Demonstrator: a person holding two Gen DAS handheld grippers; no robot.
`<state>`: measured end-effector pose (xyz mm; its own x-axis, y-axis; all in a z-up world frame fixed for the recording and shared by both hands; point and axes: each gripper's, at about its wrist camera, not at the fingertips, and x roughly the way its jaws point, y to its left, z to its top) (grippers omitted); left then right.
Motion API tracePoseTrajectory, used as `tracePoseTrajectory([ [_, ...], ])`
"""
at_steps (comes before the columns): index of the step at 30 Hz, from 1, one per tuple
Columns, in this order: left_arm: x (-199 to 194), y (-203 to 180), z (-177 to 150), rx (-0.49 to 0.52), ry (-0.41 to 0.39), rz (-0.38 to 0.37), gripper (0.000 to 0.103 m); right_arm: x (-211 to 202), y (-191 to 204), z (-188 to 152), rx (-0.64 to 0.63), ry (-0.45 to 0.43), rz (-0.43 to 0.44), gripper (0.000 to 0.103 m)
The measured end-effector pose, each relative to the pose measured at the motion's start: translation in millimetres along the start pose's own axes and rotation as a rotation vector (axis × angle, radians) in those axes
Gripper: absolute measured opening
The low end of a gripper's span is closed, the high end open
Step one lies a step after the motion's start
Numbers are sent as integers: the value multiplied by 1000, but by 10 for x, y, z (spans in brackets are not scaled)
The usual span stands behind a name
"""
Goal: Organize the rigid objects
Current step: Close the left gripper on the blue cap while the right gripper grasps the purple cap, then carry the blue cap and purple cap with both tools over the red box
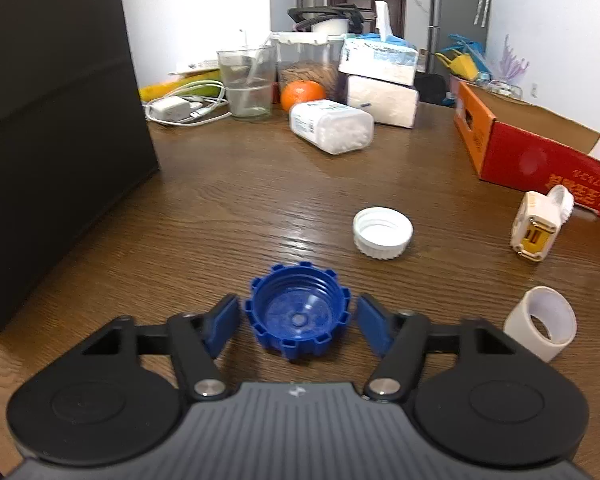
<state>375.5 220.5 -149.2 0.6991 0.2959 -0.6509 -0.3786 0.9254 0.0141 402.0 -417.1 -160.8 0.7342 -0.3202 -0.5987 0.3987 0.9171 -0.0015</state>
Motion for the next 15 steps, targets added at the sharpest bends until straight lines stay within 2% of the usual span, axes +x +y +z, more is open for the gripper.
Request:
tracePoseTrajectory([
  [1, -5, -2, 0, 3, -3, -9, 55, -4, 1, -4, -1, -1, -1, 53],
  [4, -36, -20, -12, 9, -19, -38, 55, -11, 8, -3, -7, -8, -3, 53],
  [11, -122, -22, -30, 3, -51, -41, 55, -100, 23, -17, -15, -55, -21, 53],
  [15, -190, -9, -51, -4, -67, -44, 55, -160, 61, -53, -32, -51, -14, 53],
])
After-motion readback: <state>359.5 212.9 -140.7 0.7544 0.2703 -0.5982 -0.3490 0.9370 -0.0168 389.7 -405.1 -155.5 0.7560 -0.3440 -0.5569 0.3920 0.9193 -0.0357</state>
